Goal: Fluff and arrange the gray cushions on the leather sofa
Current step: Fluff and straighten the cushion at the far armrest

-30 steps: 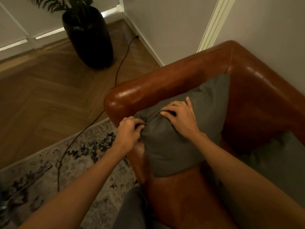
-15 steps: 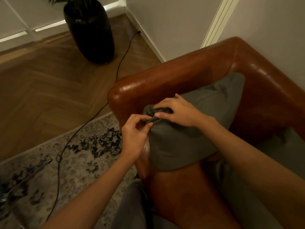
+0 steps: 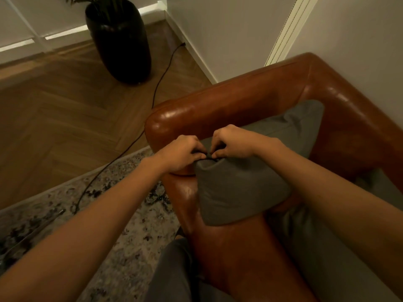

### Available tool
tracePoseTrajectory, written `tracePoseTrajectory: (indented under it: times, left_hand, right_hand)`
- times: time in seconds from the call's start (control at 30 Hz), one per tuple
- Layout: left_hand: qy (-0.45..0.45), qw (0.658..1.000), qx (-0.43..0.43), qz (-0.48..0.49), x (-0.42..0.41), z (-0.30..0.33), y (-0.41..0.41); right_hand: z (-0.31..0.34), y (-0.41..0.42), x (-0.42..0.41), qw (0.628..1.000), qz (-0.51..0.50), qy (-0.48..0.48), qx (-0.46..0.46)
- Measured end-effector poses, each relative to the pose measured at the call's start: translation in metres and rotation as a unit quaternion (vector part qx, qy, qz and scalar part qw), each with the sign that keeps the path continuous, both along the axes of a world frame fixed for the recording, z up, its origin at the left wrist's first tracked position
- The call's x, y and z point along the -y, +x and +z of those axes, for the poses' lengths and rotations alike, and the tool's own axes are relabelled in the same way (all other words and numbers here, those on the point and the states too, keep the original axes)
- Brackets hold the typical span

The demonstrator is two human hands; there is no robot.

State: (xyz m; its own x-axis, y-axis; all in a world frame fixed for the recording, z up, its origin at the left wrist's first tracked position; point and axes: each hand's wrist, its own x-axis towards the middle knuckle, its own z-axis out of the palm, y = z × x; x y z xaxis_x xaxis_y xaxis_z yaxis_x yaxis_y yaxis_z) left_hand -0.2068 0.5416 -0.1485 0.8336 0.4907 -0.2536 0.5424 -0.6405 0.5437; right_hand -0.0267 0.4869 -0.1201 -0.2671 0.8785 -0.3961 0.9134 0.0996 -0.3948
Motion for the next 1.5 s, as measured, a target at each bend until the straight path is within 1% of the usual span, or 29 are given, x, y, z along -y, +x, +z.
tracePoseTrajectory:
  times: [0.07, 0.17, 0.2, 0.27, 0.33, 0.4, 0.43, 0.47, 0.53, 0.57, 0.6, 0.63, 0.67, 0.7, 0.77, 0.8, 0.83, 0.93, 1.0, 1.07, 1.1, 1.17, 1.23, 1.27, 1.3, 1.37, 1.43, 1.47, 1.5]
  left_hand:
    - [0.008, 1.000, -0.010, -0.026, -0.003, 0.002, -0.003]
    - [0.048, 0.998, 0.034, -0.025, -0.003, -0.006, -0.015]
    - [0.064, 0.996, 0.068, -0.005, 0.001, -0.011, -0.020]
    - [0.066, 0.983, 0.151, 0.075, 0.011, -0.019, -0.026]
    - [0.049, 0.957, 0.220, 0.181, 0.022, -0.025, -0.026]
    - [0.001, 0.919, 0.266, 0.291, 0.030, -0.026, -0.021]
    - [-0.053, 0.893, 0.283, 0.345, 0.035, -0.025, -0.017]
    - [-0.126, 0.861, 0.297, 0.394, 0.039, -0.025, -0.012]
    - [-0.274, 0.776, 0.332, 0.461, 0.047, -0.026, 0.003]
    - [-0.327, 0.734, 0.348, 0.483, 0.049, -0.026, 0.009]
    - [-0.361, 0.702, 0.359, 0.498, 0.051, -0.023, 0.015]
    - [-0.371, 0.689, 0.365, 0.505, 0.051, -0.021, 0.019]
    - [-0.364, 0.694, 0.371, 0.498, 0.051, -0.018, 0.021]
    - [-0.338, 0.718, 0.375, 0.479, 0.050, -0.018, 0.021]
    - [-0.247, 0.797, 0.352, 0.424, 0.047, -0.019, 0.016]
    - [-0.201, 0.824, 0.332, 0.413, 0.043, -0.021, 0.012]
    - [-0.179, 0.832, 0.321, 0.416, 0.036, -0.023, 0.007]
    - [-0.241, 0.818, 0.325, 0.408, 0.020, -0.018, -0.004]
    - [-0.291, 0.817, 0.314, 0.387, 0.015, -0.016, -0.012]
    - [-0.321, 0.818, 0.302, 0.370, 0.012, -0.019, -0.020]
    - [-0.335, 0.814, 0.296, 0.371, 0.011, -0.021, -0.022]
    - [-0.363, 0.792, 0.293, 0.394, 0.008, -0.028, -0.027]
    - [-0.364, 0.766, 0.296, 0.440, 0.006, -0.033, -0.025]
    - [-0.333, 0.768, 0.288, 0.465, 0.005, -0.034, -0.022]
    - [-0.275, 0.783, 0.271, 0.487, 0.004, -0.034, -0.016]
    - [-0.128, 0.828, 0.235, 0.492, 0.006, -0.029, 0.001]
    - [-0.035, 0.886, 0.197, 0.418, 0.013, -0.026, 0.021]
    - [-0.013, 0.907, 0.165, 0.386, 0.016, -0.029, 0.029]
    - [0.003, 0.917, 0.139, 0.373, 0.018, -0.034, 0.033]
  right_hand:
    - [-0.002, -0.001, 0.000, 1.000, -0.006, 0.009, 0.012]
    - [-0.006, 0.002, 0.008, 0.998, -0.039, 0.046, -0.002]
    - [-0.009, 0.004, 0.012, 0.995, -0.060, 0.071, -0.021]
    - [-0.013, 0.005, 0.019, 0.981, -0.124, 0.127, -0.076]
    - [-0.015, 0.004, 0.025, 0.960, -0.189, 0.157, -0.137]
    - [-0.017, 0.001, 0.029, 0.940, -0.239, 0.164, -0.180]
    - [-0.019, 0.000, 0.031, 0.931, -0.261, 0.166, -0.197]
    - [-0.021, -0.002, 0.033, 0.922, -0.280, 0.168, -0.210]
    - [-0.025, -0.004, 0.035, 0.909, -0.307, 0.171, -0.222]
    - [-0.028, -0.004, 0.035, 0.906, -0.316, 0.171, -0.223]
    - [-0.030, -0.005, 0.036, 0.903, -0.324, 0.171, -0.223]
    - [-0.032, -0.005, 0.035, 0.900, -0.332, 0.174, -0.223]
    - [-0.034, -0.006, 0.034, 0.895, -0.341, 0.182, -0.222]
    - [-0.035, -0.006, 0.034, 0.890, -0.350, 0.191, -0.220]
    - [-0.037, -0.006, 0.033, 0.885, -0.358, 0.206, -0.215]
    - [-0.037, -0.007, 0.033, 0.888, -0.351, 0.209, -0.214]
    - [-0.038, -0.008, 0.033, 0.894, -0.336, 0.208, -0.213]
    - [-0.033, -0.002, 0.032, 0.922, -0.266, 0.222, -0.172]
    - [-0.031, 0.010, 0.034, 0.943, -0.219, 0.229, -0.098]
    - [-0.032, 0.026, 0.038, 0.959, -0.186, 0.210, -0.026]
    - [-0.034, 0.033, 0.042, 0.963, -0.179, 0.203, 0.004]
    - [-0.040, 0.047, 0.049, 0.958, -0.189, 0.210, 0.048]
    - [-0.045, 0.061, 0.056, 0.949, -0.234, 0.201, 0.071]
    - [-0.048, 0.068, 0.058, 0.943, -0.265, 0.189, 0.074]
    - [-0.049, 0.073, 0.058, 0.935, -0.300, 0.174, 0.069]
    - [-0.052, 0.076, 0.055, 0.918, -0.364, 0.151, 0.040]
    - [-0.056, 0.071, 0.049, 0.910, -0.389, 0.142, 0.034]
    - [-0.058, 0.068, 0.047, 0.911, -0.387, 0.140, 0.044]
    - [-0.061, 0.066, 0.047, 0.913, -0.379, 0.139, 0.057]
